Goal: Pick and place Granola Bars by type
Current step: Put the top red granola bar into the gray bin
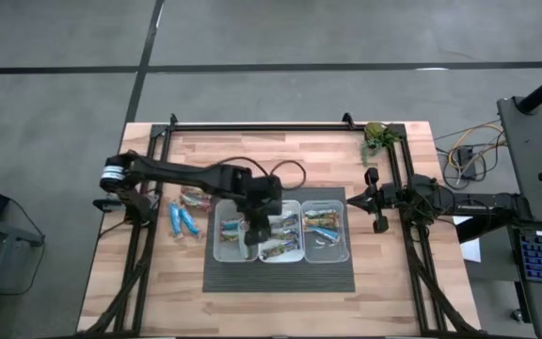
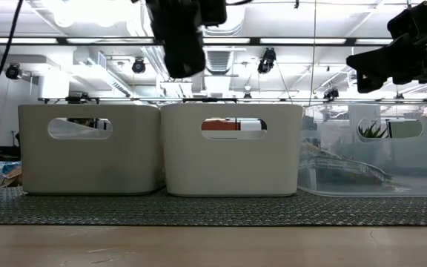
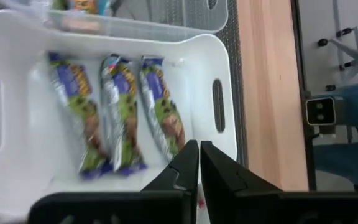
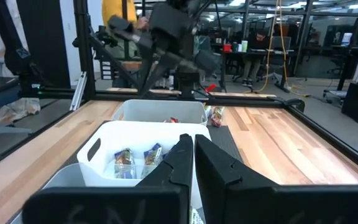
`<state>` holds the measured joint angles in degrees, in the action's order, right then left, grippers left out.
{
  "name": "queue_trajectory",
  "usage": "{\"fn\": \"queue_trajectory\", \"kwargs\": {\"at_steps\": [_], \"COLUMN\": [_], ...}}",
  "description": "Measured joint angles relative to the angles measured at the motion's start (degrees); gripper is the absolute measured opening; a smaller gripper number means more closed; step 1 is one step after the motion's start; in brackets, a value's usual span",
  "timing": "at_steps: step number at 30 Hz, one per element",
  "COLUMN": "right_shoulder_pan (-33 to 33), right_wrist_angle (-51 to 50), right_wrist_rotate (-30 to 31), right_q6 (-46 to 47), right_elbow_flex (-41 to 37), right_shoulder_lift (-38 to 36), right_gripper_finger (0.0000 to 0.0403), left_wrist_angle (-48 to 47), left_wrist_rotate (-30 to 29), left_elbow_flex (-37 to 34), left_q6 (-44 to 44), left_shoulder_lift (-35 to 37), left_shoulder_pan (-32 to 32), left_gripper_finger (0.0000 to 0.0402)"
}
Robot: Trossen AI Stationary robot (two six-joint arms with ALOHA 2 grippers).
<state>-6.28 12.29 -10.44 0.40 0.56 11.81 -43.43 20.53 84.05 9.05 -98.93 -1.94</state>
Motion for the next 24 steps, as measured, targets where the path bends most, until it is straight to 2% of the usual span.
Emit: {"fn": "queue_trajectory", "kwargs": {"at_steps": [8, 19, 24], "right_shoulder_pan": [-0.01, -0.01, 0.01], "right_wrist_angle": [-0.01, 0.0, -0.02], "right_wrist_rotate": [0.01, 0.0, -0.04], "right_q6": [0.0, 0.0, 0.0], "right_elbow_flex": [0.0, 0.0, 0.0], "right_shoulder_lift": [-0.01, -0.04, -0.06], "right_gripper_finger": [0.0009, 0.0009, 0.0009], "left_wrist_angle": [-9.33, -9.5, -9.64], "left_wrist_rotate": [-1.35, -7.88, -13.19], "left_elbow_flex": [-2.41, -15.26, -19.85], "left_q6": [-4.25, -6.23, -5.5], "left_shoulder_lift": [6.09, 18.01, 23.16], "left_shoulder_pan": [2.2, 3.7, 5.21], "left_gripper_finger": [0.0, 0.0, 0.0]}}
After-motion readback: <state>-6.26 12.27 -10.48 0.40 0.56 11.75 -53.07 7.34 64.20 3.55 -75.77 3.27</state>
